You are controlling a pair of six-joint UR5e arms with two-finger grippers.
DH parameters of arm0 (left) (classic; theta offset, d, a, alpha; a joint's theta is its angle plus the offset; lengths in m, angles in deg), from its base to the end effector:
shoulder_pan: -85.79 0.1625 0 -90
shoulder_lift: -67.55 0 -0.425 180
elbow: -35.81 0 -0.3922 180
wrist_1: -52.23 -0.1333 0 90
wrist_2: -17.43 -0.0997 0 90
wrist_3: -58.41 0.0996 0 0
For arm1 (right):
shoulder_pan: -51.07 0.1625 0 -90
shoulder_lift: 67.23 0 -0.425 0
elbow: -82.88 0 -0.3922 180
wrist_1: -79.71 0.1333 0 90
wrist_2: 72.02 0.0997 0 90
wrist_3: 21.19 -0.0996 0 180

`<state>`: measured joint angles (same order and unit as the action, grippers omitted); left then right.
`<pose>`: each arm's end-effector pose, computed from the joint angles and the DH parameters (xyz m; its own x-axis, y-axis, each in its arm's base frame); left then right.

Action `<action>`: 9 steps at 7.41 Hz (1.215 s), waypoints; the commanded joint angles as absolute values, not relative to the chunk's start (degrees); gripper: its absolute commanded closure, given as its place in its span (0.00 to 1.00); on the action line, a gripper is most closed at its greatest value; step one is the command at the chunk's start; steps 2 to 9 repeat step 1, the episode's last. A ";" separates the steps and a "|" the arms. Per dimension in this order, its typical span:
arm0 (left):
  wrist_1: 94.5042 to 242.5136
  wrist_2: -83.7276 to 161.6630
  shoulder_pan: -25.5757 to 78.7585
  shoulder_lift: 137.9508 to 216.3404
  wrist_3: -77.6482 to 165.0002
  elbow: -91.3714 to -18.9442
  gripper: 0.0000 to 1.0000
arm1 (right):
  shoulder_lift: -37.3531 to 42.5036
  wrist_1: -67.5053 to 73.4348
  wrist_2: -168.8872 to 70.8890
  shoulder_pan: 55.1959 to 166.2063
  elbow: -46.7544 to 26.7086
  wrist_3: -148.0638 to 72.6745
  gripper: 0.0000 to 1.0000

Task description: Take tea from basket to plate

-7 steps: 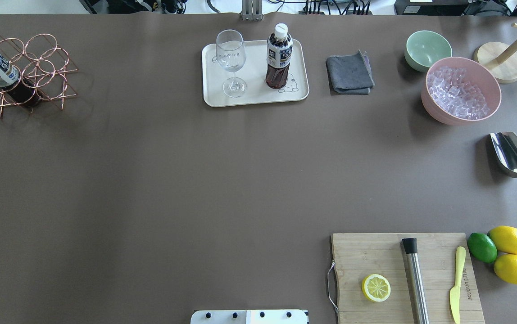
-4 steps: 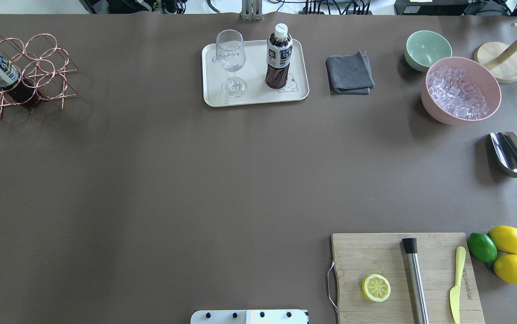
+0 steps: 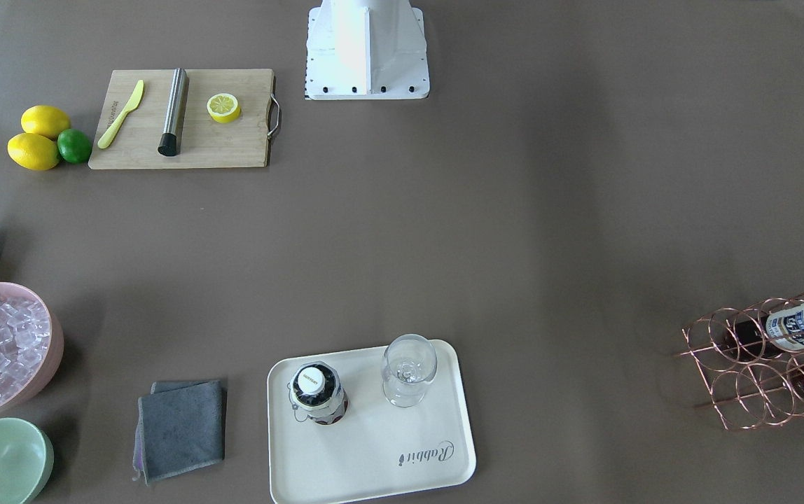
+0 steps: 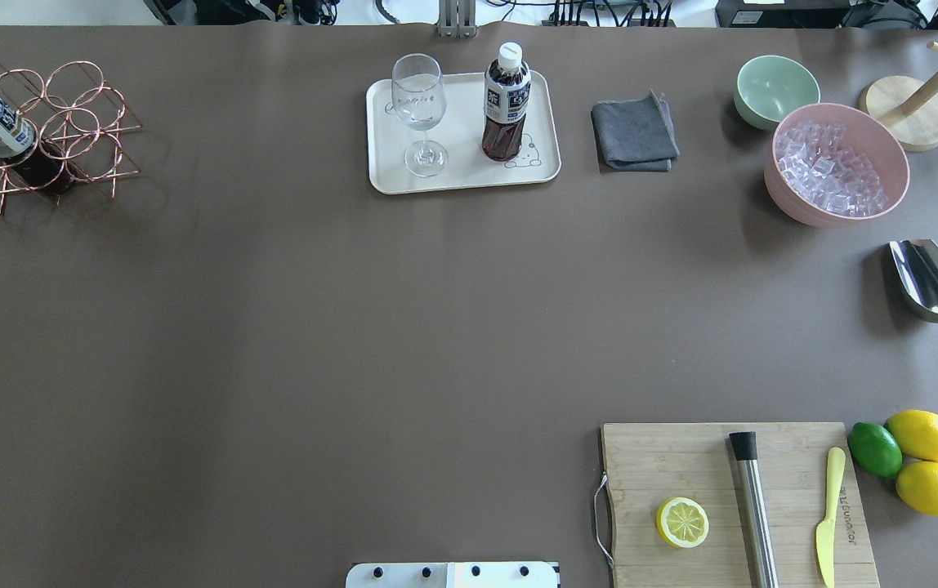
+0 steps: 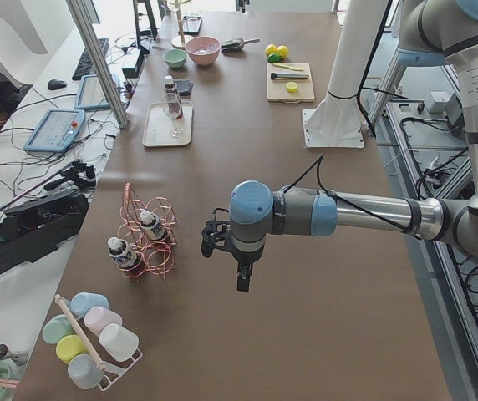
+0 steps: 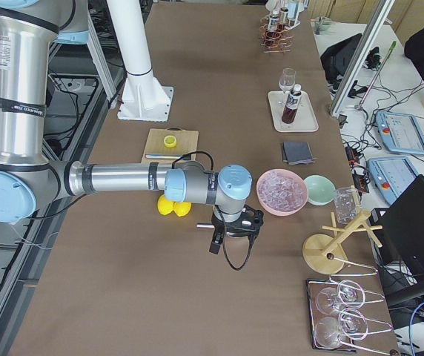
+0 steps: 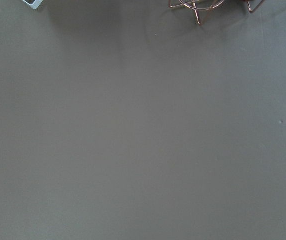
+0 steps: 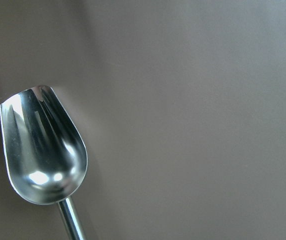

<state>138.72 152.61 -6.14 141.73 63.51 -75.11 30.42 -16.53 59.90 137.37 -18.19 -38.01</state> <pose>-0.0753 -0.3741 0.6040 0.7053 0.0848 -0.7038 -0.0292 0.9955 0.0907 0.0388 -0.4343 0.6392 0.7314 0.2738 0.6245 -0.1538 0.9585 -0.2402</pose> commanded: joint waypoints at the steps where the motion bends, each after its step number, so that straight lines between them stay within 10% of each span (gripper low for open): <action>1: 138.71 152.61 -6.23 141.73 63.59 -75.28 0.01 | 30.41 -16.53 59.90 137.38 -18.28 -37.98 0.00; 9: 138.71 152.61 -6.23 141.73 63.59 -75.28 0.01 | 30.41 -16.53 59.90 137.38 -18.28 -37.98 0.00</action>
